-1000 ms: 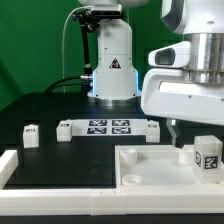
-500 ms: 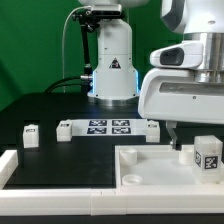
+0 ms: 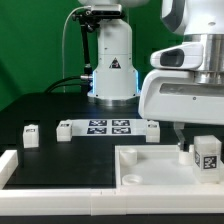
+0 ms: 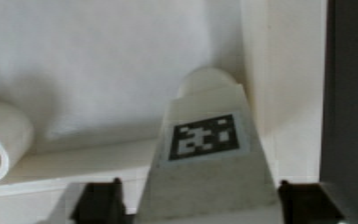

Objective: Assemble one leg

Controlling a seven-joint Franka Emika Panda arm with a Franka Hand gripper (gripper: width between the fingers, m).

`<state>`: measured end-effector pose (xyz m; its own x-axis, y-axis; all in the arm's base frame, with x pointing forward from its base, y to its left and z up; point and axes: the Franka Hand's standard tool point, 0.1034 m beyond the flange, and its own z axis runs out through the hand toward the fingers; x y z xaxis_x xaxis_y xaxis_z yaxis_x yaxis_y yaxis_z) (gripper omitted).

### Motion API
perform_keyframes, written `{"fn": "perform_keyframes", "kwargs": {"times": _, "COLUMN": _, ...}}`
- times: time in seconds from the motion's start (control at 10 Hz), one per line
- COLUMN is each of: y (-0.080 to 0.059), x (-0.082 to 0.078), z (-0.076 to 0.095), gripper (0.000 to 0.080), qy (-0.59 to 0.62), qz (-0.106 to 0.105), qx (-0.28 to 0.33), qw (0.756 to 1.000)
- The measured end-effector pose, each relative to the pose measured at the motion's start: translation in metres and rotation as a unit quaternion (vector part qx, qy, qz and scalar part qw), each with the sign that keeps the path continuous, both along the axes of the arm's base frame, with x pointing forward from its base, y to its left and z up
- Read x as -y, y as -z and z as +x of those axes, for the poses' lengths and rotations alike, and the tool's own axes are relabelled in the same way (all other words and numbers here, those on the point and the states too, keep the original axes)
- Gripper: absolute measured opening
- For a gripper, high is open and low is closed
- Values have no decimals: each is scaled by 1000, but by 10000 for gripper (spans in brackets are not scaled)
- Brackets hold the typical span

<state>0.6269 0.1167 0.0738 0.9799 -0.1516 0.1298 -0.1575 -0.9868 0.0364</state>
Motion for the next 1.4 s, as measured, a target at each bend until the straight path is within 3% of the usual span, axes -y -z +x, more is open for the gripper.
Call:
{"fn": "perform_keyframes", "kwargs": {"times": 0.3, "y": 0, "x": -1, "z": 0, "gripper": 290, "qy": 143, "qz": 20, "qx": 7, "qw": 989}}
{"fn": "perform_keyframes", "kwargs": {"times": 0.4, "y": 1, "x": -2, "z": -1, "gripper": 290, "qy": 235, "qz": 34, "qx": 11, "qw": 971}}
{"fn": "perform_keyframes", "kwargs": {"times": 0.8, "y": 4, "x": -2, "z": -3, "gripper": 290, "qy": 515, "qz": 71, "qx": 24, "qw": 854}}
{"fn": "perform_keyframes", "kwargs": {"times": 0.9, "y": 4, "x": -2, "z": -4, "gripper": 290, "qy": 589, "qz": 81, "qx": 27, "qw": 803}}
{"fn": "perform_keyframes", "kwargs": {"times": 1.1, "y": 4, "x": -2, "z": -5, "gripper": 290, "qy": 665, "qz": 88, "qx": 27, "qw": 742}}
{"fn": "perform_keyframes", "kwargs": {"times": 1.2, "y": 4, "x": -2, "z": -5, "gripper": 290, "qy": 676, "qz": 90, "qx": 27, "qw": 731}}
{"fn": "perform_keyframes", "kwargs": {"times": 1.4, "y": 4, "x": -4, "z": -5, "gripper": 317, "qy": 656, "qz": 88, "qx": 26, "qw": 749}}
